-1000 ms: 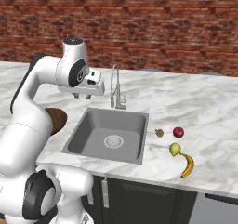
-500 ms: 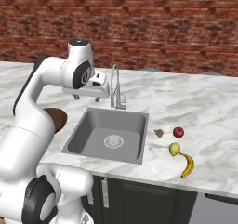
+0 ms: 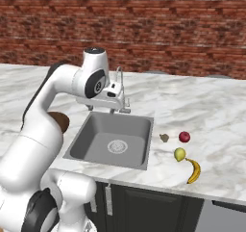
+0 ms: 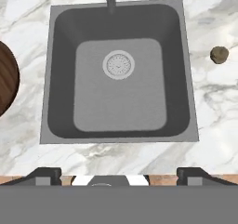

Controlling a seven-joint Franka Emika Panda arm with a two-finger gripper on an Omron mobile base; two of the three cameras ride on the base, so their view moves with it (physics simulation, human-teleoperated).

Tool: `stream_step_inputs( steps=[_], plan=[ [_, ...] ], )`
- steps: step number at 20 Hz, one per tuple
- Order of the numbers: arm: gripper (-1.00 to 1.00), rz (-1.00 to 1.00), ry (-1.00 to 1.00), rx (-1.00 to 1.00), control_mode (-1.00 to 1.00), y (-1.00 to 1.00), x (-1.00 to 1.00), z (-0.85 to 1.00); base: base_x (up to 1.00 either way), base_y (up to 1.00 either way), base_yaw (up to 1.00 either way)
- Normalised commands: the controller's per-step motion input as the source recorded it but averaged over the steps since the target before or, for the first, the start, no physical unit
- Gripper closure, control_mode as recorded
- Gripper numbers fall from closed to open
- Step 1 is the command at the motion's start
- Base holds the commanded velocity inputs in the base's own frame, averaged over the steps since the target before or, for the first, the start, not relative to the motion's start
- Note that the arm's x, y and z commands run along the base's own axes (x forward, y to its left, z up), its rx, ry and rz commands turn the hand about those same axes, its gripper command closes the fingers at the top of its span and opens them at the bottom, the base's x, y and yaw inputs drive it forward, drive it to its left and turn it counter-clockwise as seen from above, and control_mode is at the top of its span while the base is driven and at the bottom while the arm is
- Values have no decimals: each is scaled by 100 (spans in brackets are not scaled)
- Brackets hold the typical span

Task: There is a mixed pile of frozen fruits and vegetables on the counter. Locate all the frozen vegetables and place the items in a bowl on the counter. Take all the frozen fruits and defrost them in a running sink.

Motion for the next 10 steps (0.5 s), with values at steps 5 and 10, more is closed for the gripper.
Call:
stream_step_inputs(
  steps=[5,10],
  plan=[
    [-100,-5,9,0,-100,-57,1,-20,0,0,0],
    [-100,-2,6,0,-100,-59,8,-23,0,0,0]
  ],
)
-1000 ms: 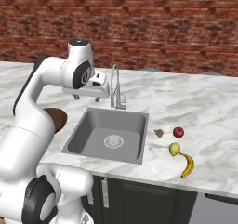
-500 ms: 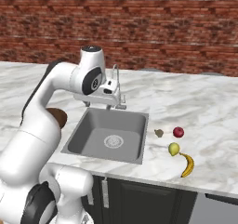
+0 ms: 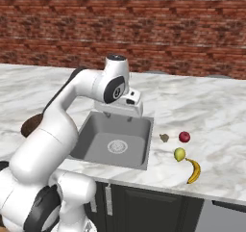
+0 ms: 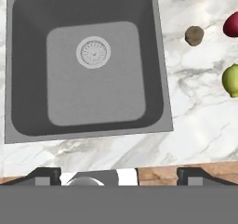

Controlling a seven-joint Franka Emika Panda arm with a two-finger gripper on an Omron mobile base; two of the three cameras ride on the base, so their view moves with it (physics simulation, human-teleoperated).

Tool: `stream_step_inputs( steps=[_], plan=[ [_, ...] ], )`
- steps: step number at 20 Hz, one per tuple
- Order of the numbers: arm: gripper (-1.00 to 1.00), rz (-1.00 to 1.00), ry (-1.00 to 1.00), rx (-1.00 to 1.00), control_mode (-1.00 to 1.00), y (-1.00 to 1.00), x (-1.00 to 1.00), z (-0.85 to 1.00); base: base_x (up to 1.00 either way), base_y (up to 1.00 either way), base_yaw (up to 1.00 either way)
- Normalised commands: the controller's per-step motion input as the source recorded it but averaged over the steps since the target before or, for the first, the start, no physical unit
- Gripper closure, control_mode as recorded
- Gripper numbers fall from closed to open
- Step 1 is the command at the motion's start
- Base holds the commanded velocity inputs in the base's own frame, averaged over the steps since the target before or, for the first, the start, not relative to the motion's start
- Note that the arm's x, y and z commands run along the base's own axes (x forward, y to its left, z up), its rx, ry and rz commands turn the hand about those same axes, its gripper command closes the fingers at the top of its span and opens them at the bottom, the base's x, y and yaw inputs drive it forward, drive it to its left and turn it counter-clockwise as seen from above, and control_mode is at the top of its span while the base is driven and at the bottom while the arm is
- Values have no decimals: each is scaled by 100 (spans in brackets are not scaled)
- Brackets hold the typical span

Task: There is a mixed pile of frozen fruits and vegetables on the counter. Locate all the frozen vegetables and place the items in a bowl on the counter. Take all the frozen fruits and defrost them in a running sink.

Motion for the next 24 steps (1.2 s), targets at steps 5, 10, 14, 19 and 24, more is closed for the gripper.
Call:
stream_step_inputs(
  steps=[5,10,14,19,24],
  plan=[
    [-100,-1,4,0,-100,-56,19,-30,0,0,0],
    [-100,0,8,1,-100,-50,31,-30,0,0,0],
    [-100,2,8,6,-100,-32,36,-14,0,0,0],
    [-100,1,4,2,-100,-26,44,-17,0,0,0],
    [-100,0,6,1,-100,-42,30,-27,0,0,0]
  ],
)
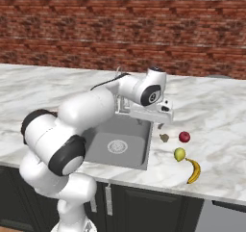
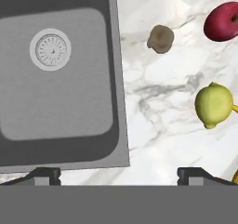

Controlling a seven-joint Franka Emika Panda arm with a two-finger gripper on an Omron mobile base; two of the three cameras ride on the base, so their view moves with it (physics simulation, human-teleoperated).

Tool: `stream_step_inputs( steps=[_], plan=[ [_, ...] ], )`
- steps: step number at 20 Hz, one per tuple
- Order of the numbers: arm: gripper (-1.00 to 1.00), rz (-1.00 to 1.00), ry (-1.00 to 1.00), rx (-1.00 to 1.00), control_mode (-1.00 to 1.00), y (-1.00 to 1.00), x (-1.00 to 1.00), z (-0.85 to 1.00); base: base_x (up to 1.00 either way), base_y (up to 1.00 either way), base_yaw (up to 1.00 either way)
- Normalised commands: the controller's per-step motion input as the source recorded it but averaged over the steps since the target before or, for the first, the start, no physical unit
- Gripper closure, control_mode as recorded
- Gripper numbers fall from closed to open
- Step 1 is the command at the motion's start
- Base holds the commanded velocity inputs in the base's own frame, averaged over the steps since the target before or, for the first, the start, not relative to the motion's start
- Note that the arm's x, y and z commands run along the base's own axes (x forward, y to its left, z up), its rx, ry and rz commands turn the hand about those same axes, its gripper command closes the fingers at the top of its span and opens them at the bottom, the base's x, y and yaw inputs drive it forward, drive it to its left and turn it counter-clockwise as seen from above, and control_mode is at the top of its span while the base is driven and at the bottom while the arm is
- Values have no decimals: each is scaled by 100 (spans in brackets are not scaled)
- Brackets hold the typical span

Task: There is a mixed pile of frozen fruits and vegetables on the counter. Locate all the frozen vegetables and place the items in a bowl on the counter. Take all the frozen fruits and defrost them in a running sink.

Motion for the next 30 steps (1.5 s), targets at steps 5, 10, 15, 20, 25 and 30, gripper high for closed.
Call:
stream_step_inputs(
  steps=[5,10,15,20,25,30],
  plan=[
    [-100,0,9,-1,-100,-19,30,-33,0,0,0],
    [-100,0,10,-3,-100,-19,38,-34,0,0,0],
    [-100,0,8,0,-100,-34,37,-28,0,0,0],
    [-100,0,11,2,-100,-19,39,-24,0,0,0],
    [-100,0,9,5,-100,-15,48,-22,0,0,0],
    [-100,1,8,3,-100,-23,41,-28,0,0,0]
  ],
)
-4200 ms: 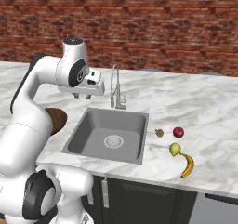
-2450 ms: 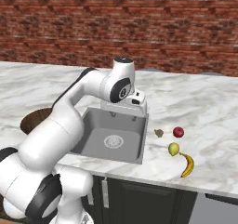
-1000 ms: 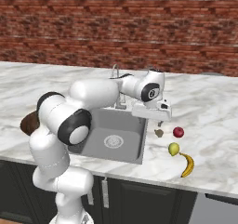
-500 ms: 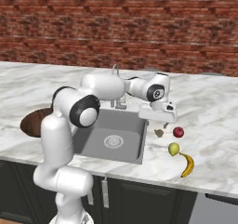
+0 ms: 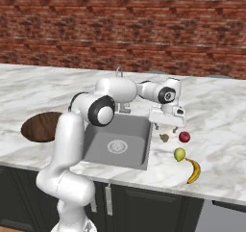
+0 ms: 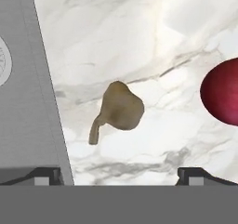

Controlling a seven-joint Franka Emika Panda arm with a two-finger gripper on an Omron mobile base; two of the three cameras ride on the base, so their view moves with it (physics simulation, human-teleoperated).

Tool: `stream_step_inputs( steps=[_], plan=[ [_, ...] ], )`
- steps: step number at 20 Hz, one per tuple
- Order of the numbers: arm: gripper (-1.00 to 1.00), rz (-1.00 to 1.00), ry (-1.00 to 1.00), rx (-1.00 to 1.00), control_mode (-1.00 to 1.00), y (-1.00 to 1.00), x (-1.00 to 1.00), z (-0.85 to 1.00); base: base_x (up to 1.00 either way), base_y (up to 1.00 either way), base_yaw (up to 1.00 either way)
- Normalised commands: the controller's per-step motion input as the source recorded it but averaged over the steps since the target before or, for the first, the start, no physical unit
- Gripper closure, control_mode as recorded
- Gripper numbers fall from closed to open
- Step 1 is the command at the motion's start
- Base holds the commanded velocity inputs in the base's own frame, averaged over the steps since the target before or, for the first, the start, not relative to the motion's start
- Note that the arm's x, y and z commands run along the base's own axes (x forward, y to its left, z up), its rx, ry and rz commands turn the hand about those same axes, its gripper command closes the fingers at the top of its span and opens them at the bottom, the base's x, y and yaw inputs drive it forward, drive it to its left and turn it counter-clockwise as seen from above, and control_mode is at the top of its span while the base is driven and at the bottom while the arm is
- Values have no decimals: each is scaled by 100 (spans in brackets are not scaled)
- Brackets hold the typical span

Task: There is a mixed pile of frozen fruits and vegetables on the counter. Locate all the frozen vegetables and place the items in a bowl on the counter. Take all the frozen fruits and defrost them in a running sink.

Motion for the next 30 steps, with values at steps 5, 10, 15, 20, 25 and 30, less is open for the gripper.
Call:
stream_step_inputs(
  steps=[5,10,15,20,25,30],
  plan=[
    [-100,4,6,1,-100,-8,29,-28,0,0,0],
    [-100,5,1,1,-100,1,16,-24,0,0,0],
    [-100,2,3,1,-100,0,2,-38,0,0,0],
    [-100,0,5,0,-100,12,-5,-33,0,0,0],
    [-100,0,9,1,-100,10,-5,-31,0,0,0],
    [-100,0,3,3,-100,-2,-33,-28,0,0,0]
  ],
)
